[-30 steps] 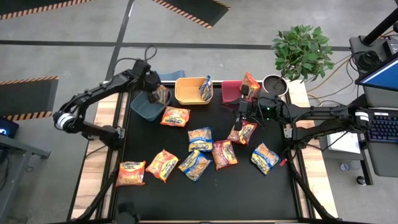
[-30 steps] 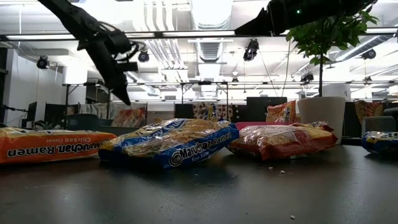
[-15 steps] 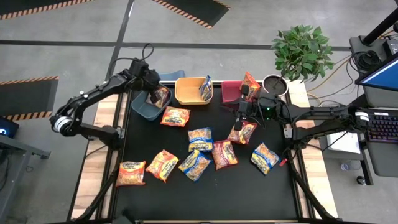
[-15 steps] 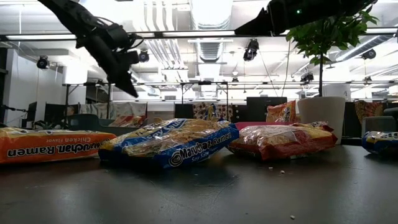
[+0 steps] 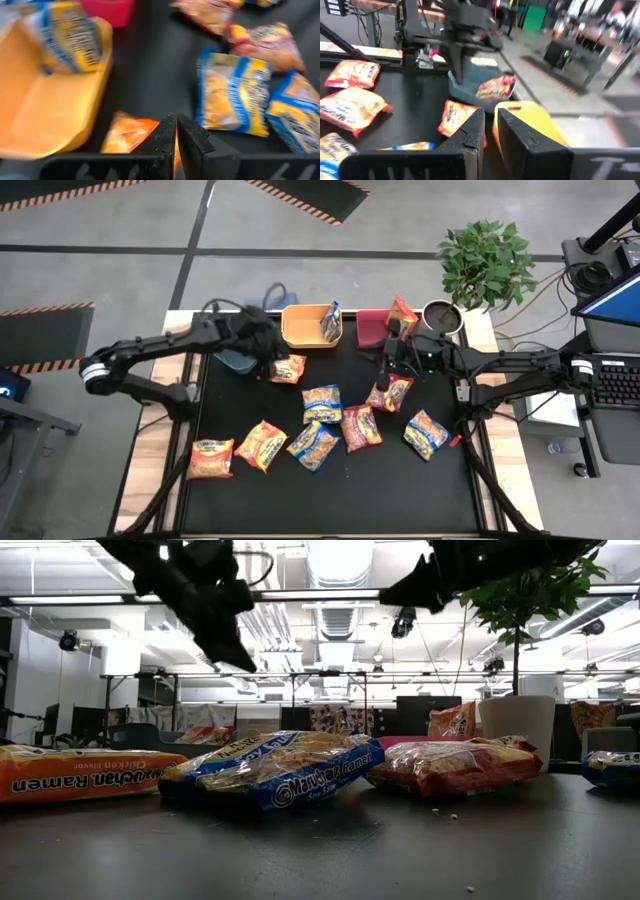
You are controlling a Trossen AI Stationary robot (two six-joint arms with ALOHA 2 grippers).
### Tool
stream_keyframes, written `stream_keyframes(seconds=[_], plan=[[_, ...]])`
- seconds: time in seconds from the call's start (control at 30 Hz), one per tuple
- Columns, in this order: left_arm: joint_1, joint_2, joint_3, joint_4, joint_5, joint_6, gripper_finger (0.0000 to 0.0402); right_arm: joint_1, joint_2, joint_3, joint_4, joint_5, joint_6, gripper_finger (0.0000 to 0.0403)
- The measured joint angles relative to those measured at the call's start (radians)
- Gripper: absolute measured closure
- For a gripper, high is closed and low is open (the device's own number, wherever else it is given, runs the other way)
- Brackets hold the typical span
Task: Sort Maruchan noodles
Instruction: Put the blue noodle pack into the yellow bin
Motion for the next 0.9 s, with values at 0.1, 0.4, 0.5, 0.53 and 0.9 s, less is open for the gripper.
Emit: stream_keyframes(seconds=[0.1, 0.4, 0.5, 0.53, 0.9], plan=[[-0.088, 0.0, 0.0, 0.014, -0.008, 0.017, 0.0401, 0.0, 0.0, 0.0, -0.056, -0.001, 0.125, 0.036], [-0.19, -0.001, -0.008, 0.048, -0.012, 0.076, 0.0401, 0.045, 0.0, -0.026, -0.202, -0.004, 0.337, 0.036], [-0.19, -0.001, -0.033, 0.048, -0.013, 0.069, 0.0401, 0.053, 0.0, -0.026, -0.202, -0.003, 0.349, 0.036], [-0.19, -0.001, -0.045, 0.049, -0.014, 0.065, 0.0401, 0.055, 0.0, -0.026, -0.203, -0.002, 0.353, 0.036], [-0.189, -0.001, -0.179, 0.108, -0.078, -0.032, 0.0402, 0.055, 0.001, -0.026, -0.271, 0.0, 0.382, 0.036]])
